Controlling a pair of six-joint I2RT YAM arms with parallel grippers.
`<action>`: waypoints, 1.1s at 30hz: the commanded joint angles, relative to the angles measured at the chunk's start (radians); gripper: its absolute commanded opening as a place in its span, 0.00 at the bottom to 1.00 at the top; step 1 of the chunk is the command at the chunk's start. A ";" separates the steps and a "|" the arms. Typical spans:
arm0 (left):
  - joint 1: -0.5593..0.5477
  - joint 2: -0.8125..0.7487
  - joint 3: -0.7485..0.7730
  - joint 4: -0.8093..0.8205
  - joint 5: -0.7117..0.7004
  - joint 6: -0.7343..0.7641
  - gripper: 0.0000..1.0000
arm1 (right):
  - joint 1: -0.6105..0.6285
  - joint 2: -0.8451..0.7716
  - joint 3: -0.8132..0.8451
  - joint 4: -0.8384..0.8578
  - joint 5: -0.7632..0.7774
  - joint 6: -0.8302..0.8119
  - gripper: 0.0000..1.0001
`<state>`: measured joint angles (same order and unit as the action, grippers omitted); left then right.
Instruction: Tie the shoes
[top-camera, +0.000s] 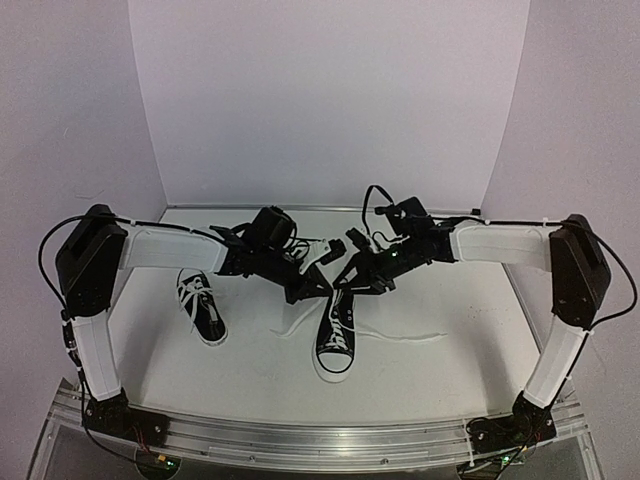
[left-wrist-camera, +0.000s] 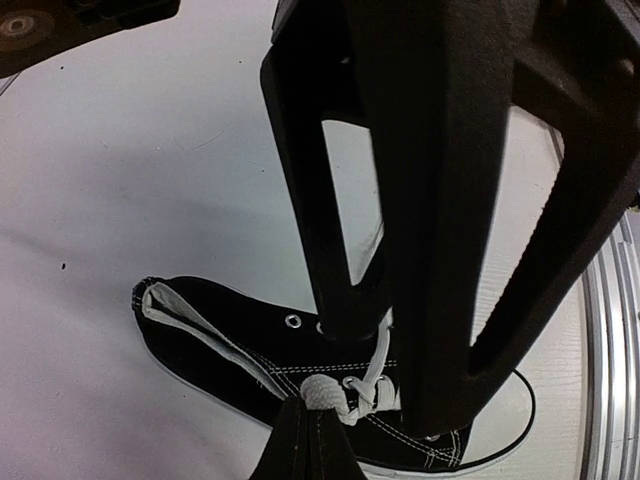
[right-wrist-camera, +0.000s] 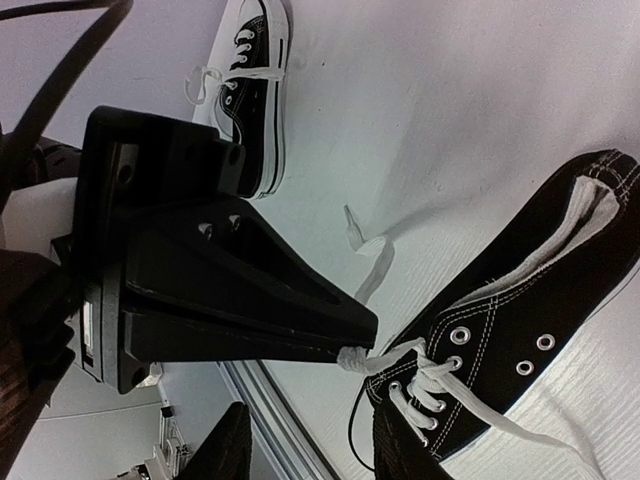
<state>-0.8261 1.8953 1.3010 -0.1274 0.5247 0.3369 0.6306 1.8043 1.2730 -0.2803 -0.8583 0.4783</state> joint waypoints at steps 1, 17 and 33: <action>-0.007 0.004 0.004 0.053 0.016 -0.018 0.00 | 0.007 0.030 -0.012 0.079 -0.018 0.020 0.38; -0.011 0.001 -0.006 0.093 0.062 -0.023 0.00 | 0.012 0.079 -0.007 0.103 -0.005 0.026 0.17; 0.004 -0.028 -0.045 0.055 0.026 -0.039 0.42 | 0.013 0.036 -0.048 0.099 0.039 0.048 0.00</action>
<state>-0.8297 1.9028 1.2838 -0.0959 0.5400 0.3081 0.6357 1.8664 1.2509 -0.2016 -0.8525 0.5150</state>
